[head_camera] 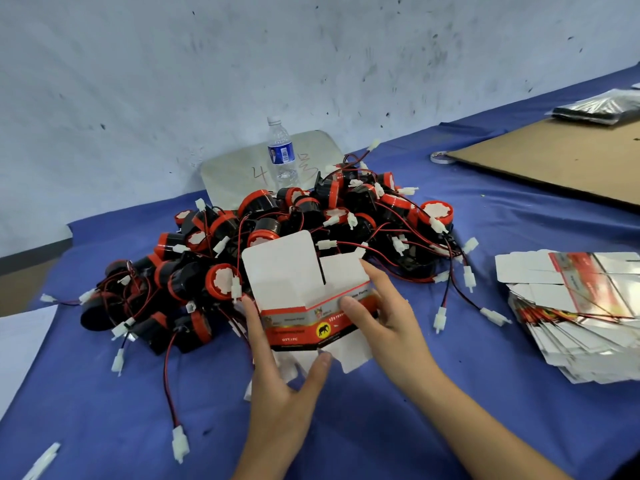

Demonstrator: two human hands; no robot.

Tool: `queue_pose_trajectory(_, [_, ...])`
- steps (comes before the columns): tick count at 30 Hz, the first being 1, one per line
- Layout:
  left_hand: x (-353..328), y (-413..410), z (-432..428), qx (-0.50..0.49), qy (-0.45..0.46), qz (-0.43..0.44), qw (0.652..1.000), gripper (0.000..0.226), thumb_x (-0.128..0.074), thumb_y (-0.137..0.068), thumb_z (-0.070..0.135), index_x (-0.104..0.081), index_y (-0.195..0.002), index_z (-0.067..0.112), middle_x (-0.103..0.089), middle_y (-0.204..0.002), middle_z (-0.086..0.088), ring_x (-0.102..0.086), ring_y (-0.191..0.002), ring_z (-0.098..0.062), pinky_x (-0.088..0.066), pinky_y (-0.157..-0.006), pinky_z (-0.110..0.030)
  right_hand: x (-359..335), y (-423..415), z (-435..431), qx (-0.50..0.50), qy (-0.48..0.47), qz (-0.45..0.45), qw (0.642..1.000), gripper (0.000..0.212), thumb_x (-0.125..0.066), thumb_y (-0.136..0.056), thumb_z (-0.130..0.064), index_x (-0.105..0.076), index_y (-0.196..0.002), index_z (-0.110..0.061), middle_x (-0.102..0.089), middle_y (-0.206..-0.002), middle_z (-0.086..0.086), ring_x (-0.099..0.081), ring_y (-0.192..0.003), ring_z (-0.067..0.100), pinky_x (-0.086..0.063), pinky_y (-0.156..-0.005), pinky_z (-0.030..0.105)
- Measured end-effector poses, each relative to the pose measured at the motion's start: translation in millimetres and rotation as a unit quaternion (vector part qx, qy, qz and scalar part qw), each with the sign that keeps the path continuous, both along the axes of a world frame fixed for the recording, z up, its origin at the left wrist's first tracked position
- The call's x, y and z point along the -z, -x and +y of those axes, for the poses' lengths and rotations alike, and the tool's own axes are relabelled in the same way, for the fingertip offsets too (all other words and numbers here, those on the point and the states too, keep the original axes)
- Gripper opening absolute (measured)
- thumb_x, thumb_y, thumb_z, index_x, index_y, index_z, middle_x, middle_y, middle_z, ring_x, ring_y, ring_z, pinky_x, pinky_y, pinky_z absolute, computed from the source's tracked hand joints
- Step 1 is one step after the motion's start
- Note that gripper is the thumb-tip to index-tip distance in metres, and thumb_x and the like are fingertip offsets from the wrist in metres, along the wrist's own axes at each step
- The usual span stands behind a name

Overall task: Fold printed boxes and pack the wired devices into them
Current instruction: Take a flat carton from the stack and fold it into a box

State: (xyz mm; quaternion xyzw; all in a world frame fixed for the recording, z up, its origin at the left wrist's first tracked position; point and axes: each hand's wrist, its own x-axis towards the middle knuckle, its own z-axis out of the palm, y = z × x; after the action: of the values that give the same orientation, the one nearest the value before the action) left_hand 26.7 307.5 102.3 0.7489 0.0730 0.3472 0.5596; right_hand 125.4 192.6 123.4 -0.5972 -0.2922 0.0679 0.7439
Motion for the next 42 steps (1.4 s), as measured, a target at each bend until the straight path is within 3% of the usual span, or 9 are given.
queue_pose_trajectory(5, [-11.1,1.8,2.8,0.046,0.122,-0.013,0.991,0.090,-0.069,-0.072,0.035,-0.016,-0.139,0.066,-0.058,-0.127,0.026,-0.064,-0.110,-0.010,-0.059,-0.067,-0.038,-3.8,-2.8,-4.3,-0.078,-0.001,0.033,0.996,0.040,-0.053,-0.096,-0.030,-0.048,-0.135,-0.028,-0.064,-0.125,-0.011,-0.059,-0.115,0.006,-0.050,-0.087,0.020])
queue_pose_trajectory(9, [-16.7,3.8,10.4,0.099,0.326,-0.004,0.940,0.057,-0.062,-0.081,0.039,-0.047,-0.135,0.045,-0.067,-0.123,0.006,-0.068,-0.106,-0.023,-0.058,-0.060,-0.041,-6.5,-3.3,-10.0,-0.083,0.021,-0.028,0.996,0.054,-0.036,-0.085,-0.016,-0.048,-0.134,-0.035,-0.042,-0.146,-0.016,-0.039,-0.134,0.003,-0.046,-0.099,0.027])
queue_pose_trajectory(12, [-17.2,8.7,9.8,0.123,0.416,0.017,0.901,0.065,-0.052,-0.078,0.057,-0.056,-0.131,0.021,-0.071,-0.113,-0.012,-0.071,-0.091,-0.031,-0.057,-0.051,-0.040,-8.6,1.9,-8.8,-0.067,0.041,-0.102,0.992,0.061,-0.038,-0.081,-0.003,-0.049,-0.132,-0.033,-0.026,-0.153,-0.019,-0.020,-0.143,0.000,-0.037,-0.106,0.025])
queue_pose_trajectory(15, [-19.4,9.7,7.4,0.111,0.384,0.028,0.916,0.079,-0.063,-0.063,0.065,-0.060,-0.122,0.014,-0.072,-0.097,-0.018,-0.070,-0.072,-0.035,-0.054,-0.045,-0.042,-5.3,2.1,-8.8,-0.023,0.097,-0.162,0.982,0.044,-0.049,-0.087,-0.021,-0.052,-0.129,-0.032,-0.025,-0.154,-0.018,-0.015,-0.146,0.006,-0.022,-0.117,0.042])
queue_pose_trajectory(19, [-22.0,9.0,5.7,0.119,0.321,0.017,0.939,0.058,-0.052,-0.075,0.065,-0.071,-0.105,0.020,-0.070,-0.087,-0.021,-0.063,-0.057,-0.037,-0.049,-0.043,-0.038,-8.4,6.0,-9.2,-0.055,0.080,-0.139,0.986,0.048,-0.052,-0.089,-0.044,-0.049,-0.135,-0.031,-0.031,-0.151,-0.019,-0.024,-0.144,0.008,-0.035,-0.109,0.055])
queue_pose_trajectory(24, [-21.8,11.1,4.5,0.121,0.323,0.025,0.938,0.030,-0.048,-0.090,0.038,-0.075,-0.092,0.026,-0.072,-0.080,-0.016,-0.064,-0.054,-0.035,-0.050,-0.041,-0.037,-5.7,7.3,-7.8,-0.120,0.104,-0.206,0.966,0.094,-0.071,-0.068,-0.066,-0.032,-0.147,-0.035,-0.016,-0.158,-0.013,-0.015,-0.147,0.008,-0.031,-0.114,0.048])
queue_pose_trajectory(28, [-20.2,12.5,5.3,0.104,0.353,0.014,0.930,0.039,-0.041,-0.084,0.038,-0.074,-0.095,0.019,-0.072,-0.076,-0.013,-0.064,-0.051,-0.032,-0.049,-0.039,-0.034,-8.3,8.4,-6.4,-0.130,0.095,-0.224,0.961,0.110,-0.055,-0.061,-0.085,-0.030,-0.149,-0.025,-0.014,-0.159,-0.005,-0.014,-0.148,0.015,-0.031,-0.113,0.054])
queue_pose_trajectory(35, [-24.6,10.8,4.0,0.082,0.356,0.013,0.931,0.037,-0.048,-0.075,0.041,-0.071,-0.096,0.022,-0.074,-0.082,-0.009,-0.070,-0.063,-0.028,-0.055,-0.043,-0.037,-8.5,5.9,-7.9,-0.120,0.121,-0.264,0.949,0.104,-0.054,-0.055,-0.084,-0.038,-0.142,-0.030,-0.016,-0.158,-0.004,-0.027,-0.142,0.008,-0.029,-0.114,0.024])
queue_pose_trajectory(42, [-23.1,14.1,1.5,0.047,0.345,-0.016,0.937,0.042,-0.046,-0.075,0.038,-0.058,-0.099,0.007,-0.070,-0.071,-0.009,-0.064,-0.051,-0.028,-0.047,-0.037,-0.030,-6.9,8.6,-6.7,-0.145,0.103,-0.223,0.958,0.109,-0.048,-0.057,-0.089,-0.036,-0.145,-0.025,-0.012,-0.160,-0.008,-0.023,-0.146,0.012,-0.034,-0.113,0.042])
